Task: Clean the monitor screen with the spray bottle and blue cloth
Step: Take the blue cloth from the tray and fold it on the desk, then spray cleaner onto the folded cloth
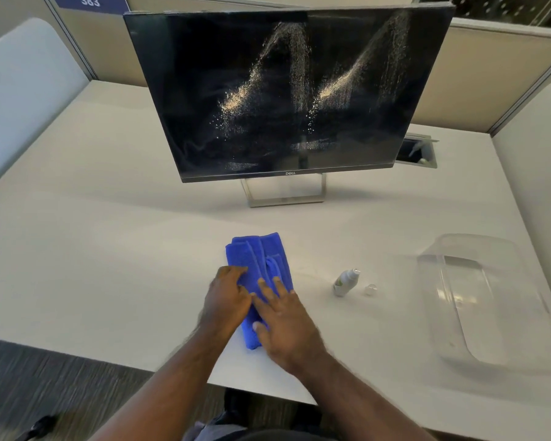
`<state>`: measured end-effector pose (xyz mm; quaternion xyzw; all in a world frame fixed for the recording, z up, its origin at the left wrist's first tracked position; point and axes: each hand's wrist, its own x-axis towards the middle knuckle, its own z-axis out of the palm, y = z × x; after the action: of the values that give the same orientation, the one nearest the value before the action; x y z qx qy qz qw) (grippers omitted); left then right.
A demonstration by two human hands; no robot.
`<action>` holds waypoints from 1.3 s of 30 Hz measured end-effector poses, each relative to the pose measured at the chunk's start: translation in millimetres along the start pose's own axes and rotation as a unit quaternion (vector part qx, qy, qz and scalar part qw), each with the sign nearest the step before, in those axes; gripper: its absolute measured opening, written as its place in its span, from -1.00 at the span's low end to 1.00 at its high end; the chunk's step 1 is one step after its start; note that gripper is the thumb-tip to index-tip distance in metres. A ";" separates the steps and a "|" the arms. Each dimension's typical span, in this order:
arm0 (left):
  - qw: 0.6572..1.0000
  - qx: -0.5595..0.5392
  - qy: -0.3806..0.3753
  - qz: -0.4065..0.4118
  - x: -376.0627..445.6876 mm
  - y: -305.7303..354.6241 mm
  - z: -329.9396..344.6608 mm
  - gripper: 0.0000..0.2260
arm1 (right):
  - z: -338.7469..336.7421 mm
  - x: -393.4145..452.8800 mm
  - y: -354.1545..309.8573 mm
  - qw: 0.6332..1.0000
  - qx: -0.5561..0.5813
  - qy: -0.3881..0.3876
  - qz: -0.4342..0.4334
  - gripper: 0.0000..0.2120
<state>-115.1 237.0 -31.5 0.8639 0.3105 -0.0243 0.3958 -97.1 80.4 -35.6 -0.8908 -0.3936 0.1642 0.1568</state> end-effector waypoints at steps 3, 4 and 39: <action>0.991 0.096 -0.083 0.044 2.4 -13.7 1.8 -0.48 | 20.6 -3.9 0.8 0.995 -0.076 -0.066 0.012 -0.38; 0.983 0.130 -0.112 0.061 2.3 -16.4 3.3 -0.45 | 25.9 -6.0 2.5 0.994 -0.080 -0.070 0.023 -0.36; 0.926 0.277 -0.213 0.145 -19.3 -12.4 36.7 -0.35 | -42.0 -20.0 87.4 0.915 0.229 0.262 0.203 -0.60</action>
<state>-130.1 207.4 -59.5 0.9491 0.0715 -0.2354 0.1965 -35.6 3.0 -30.3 -0.9023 -0.1003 0.0385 0.4176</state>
